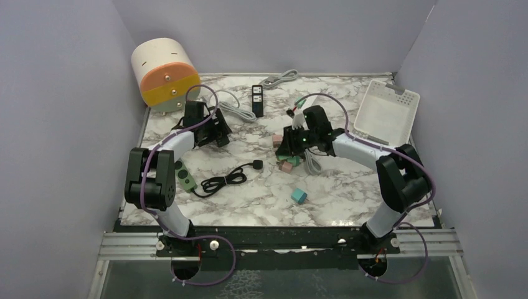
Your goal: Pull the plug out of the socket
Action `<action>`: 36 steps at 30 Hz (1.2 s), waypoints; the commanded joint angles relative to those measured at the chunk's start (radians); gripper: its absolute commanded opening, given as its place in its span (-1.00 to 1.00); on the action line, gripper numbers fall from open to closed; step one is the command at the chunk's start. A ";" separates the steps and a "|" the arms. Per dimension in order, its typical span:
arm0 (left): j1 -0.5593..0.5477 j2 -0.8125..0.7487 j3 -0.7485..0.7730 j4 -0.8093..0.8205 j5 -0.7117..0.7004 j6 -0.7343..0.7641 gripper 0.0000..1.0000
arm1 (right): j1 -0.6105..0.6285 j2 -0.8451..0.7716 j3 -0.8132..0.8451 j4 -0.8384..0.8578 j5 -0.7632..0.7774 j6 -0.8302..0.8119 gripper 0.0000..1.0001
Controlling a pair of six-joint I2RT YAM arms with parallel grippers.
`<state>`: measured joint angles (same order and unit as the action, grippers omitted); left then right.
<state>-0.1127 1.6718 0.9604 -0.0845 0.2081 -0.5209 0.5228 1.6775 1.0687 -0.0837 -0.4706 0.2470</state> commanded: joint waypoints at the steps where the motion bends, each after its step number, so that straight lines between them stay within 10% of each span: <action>1: 0.023 -0.059 0.098 -0.105 -0.065 0.078 0.98 | 0.006 0.020 -0.059 0.011 -0.139 0.011 -0.78; 8: 0.031 -0.169 0.168 -0.188 -0.048 0.097 0.98 | -0.023 0.026 0.123 -0.110 0.032 -0.094 0.77; 11: 0.031 -0.212 0.186 -0.211 -0.034 0.107 0.98 | -0.130 0.004 0.171 -0.020 0.071 -0.021 0.99; 18: 0.030 -0.241 0.175 -0.218 0.019 0.113 0.98 | -0.207 0.348 0.625 -0.285 0.492 -0.074 0.95; 29: 0.029 -0.253 0.135 -0.226 0.027 0.143 0.98 | -0.238 0.844 1.193 -0.460 0.665 -0.115 0.93; 36: 0.030 -0.252 0.130 -0.228 0.024 0.145 0.98 | -0.239 0.758 1.010 -0.383 0.765 -0.098 0.94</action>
<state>-0.0845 1.4403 1.1027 -0.3065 0.2173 -0.3916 0.2924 2.4973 2.2387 -0.4366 0.1963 0.1287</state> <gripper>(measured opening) 0.989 0.962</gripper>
